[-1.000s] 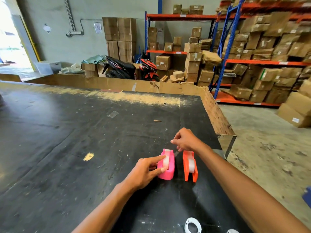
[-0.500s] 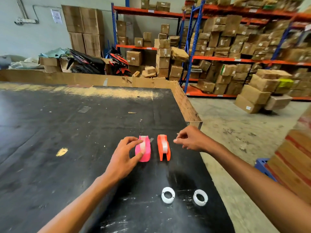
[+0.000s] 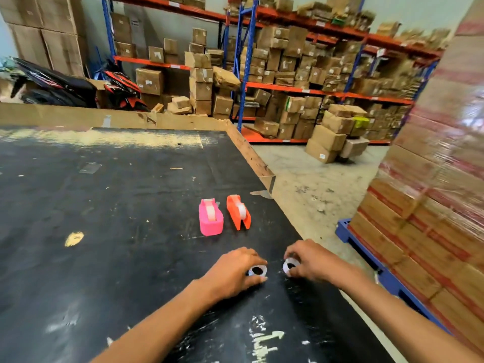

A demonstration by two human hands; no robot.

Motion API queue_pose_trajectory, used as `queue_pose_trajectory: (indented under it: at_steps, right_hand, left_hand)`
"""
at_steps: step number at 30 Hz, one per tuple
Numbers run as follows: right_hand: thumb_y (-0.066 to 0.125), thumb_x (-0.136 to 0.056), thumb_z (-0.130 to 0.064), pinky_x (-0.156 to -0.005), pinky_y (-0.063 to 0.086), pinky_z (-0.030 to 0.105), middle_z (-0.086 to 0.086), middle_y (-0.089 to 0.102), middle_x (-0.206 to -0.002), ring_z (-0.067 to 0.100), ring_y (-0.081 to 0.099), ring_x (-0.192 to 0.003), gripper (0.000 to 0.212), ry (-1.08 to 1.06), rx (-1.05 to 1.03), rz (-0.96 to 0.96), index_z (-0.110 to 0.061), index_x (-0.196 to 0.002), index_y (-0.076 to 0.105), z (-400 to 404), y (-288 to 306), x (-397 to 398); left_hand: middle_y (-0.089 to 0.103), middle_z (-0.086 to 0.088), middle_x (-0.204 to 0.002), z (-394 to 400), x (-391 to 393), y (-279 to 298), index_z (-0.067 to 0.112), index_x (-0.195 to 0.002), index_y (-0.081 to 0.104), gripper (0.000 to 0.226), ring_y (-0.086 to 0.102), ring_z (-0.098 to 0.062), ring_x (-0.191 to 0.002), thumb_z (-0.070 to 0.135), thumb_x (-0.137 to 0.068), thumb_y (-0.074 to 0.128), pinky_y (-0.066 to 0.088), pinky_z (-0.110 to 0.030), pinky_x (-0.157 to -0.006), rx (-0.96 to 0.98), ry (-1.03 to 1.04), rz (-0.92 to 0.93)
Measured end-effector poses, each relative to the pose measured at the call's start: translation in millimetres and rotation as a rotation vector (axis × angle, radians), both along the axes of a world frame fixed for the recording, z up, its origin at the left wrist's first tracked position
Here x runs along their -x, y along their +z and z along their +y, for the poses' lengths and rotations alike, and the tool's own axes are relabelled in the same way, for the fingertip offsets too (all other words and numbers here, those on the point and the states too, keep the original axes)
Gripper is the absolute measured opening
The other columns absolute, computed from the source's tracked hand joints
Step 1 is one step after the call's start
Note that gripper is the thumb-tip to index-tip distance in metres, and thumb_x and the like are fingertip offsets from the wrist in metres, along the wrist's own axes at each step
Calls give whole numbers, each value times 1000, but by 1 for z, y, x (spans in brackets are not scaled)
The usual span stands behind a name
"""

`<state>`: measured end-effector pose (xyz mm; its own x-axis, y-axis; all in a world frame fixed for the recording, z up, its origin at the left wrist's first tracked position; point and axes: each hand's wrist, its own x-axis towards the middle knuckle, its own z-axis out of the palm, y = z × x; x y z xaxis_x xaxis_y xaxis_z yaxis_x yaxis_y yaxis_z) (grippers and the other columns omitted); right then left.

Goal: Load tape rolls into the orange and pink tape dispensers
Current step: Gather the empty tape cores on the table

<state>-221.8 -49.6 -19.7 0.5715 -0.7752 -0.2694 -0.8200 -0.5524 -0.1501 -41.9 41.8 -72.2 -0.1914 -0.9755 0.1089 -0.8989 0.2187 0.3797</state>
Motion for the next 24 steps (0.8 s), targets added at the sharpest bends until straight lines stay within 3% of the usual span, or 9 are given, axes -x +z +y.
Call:
queue_pose_trajectory:
  at_steps: [5,8,10,14,20,24]
  right_hand:
    - [70,-77,-33,-89,48,35,5,62,-119,23,56,-110,41,61,-5,-153,-22,-116,60,36,1,-53]
    - [71,-78,-30,-84,47,35,7,63,-110,24,57,-103,35,154,-21,-203,-19,-109,62,50,2,-108]
    - [70,-77,-29,-84,50,38,7,65,-106,25,59,-99,30,196,-40,-245,-18,-105,63,54,0,-146]
    - [65,-81,-19,-85,48,35,10,65,-114,27,58,-104,31,245,-18,-243,-9,-110,61,55,0,-211]
    - [57,-82,-16,-84,50,40,17,62,-116,36,58,-107,27,236,139,-121,-8,-107,62,40,-6,-257]
    - [57,-82,-15,-75,45,37,19,60,-117,38,58,-108,27,241,179,-72,-7,-108,59,39,-11,-263]
  left_hand:
    - [66,-1,-114,36,-58,3,21,-117,62,42,56,-19,-109,45,-84,54,46,-35,-91,54,117,94]
    - [70,-5,-105,62,-116,5,13,-106,66,50,61,-20,-102,48,-76,47,47,-32,-89,73,249,152]
    - [69,-4,-108,74,-154,5,15,-103,65,40,62,-21,-105,44,-78,52,48,-36,-92,61,384,166]
    - [67,1,-113,85,-202,11,23,-115,62,36,61,-20,-107,36,-81,60,50,-39,-91,31,555,174]
    - [61,4,-131,75,-219,13,26,-131,52,52,57,-21,-117,38,-81,60,47,-39,-97,-27,591,183]
    - [56,2,-136,70,-216,10,25,-135,48,57,52,-21,-122,36,-81,61,45,-36,-98,-50,590,166]
